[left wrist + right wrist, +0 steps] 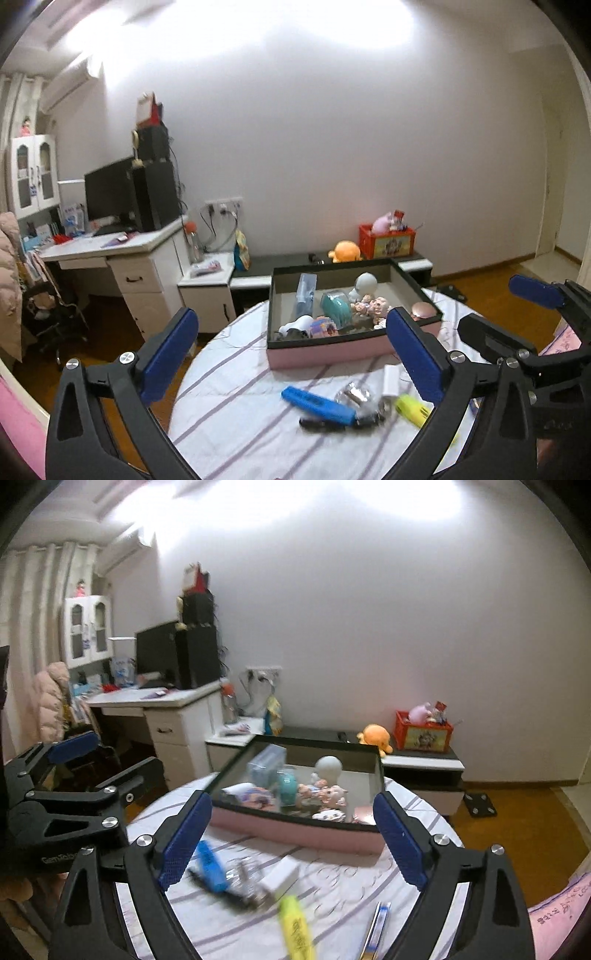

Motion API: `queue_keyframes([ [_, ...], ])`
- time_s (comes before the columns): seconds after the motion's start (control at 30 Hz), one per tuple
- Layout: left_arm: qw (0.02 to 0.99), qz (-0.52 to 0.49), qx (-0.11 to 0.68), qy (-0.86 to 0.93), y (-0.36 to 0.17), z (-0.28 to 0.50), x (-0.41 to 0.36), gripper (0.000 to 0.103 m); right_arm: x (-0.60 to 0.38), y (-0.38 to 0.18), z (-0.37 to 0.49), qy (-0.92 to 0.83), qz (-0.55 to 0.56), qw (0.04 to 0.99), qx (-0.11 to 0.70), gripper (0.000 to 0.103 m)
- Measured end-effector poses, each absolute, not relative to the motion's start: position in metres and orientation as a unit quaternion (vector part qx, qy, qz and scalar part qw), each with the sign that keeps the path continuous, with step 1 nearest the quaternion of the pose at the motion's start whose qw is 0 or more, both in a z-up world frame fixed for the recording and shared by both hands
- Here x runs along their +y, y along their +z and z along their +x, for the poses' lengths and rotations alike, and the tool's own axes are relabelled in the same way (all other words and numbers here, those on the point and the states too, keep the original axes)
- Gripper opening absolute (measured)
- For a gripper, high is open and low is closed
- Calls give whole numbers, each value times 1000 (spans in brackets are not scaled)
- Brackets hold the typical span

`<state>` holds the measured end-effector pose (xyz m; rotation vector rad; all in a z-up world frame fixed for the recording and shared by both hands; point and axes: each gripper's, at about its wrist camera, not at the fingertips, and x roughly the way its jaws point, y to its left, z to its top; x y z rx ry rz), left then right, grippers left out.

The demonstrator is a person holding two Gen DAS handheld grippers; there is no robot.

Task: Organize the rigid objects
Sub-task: 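Open both grippers to drop the block figures into the box, then withdraw, then move the right gripper to the blue-and-gold box and close on it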

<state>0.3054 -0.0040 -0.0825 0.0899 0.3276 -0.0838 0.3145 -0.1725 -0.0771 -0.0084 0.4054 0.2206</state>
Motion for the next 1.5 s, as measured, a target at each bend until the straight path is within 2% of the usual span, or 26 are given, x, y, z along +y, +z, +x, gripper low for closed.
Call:
queue_keyframes([
  [0.37,995,32,99,-2,-88,215,-3,103,-163,-75,214,86,-29,990,109,92],
  [0.57,994,39,103,0,-94,210,-6,103,-168,-80,205,79,-18,990,117,92],
  [0.8,988,34,153,-12,-119,223,-9,103,-170,-98,206,75,-21,987,143,92],
  [1.23,953,3,299,-49,-184,278,-3,103,-189,-155,252,61,5,969,240,92],
  [1.5,938,-14,345,-44,-203,326,-4,103,-218,-185,284,32,30,956,289,92],
])
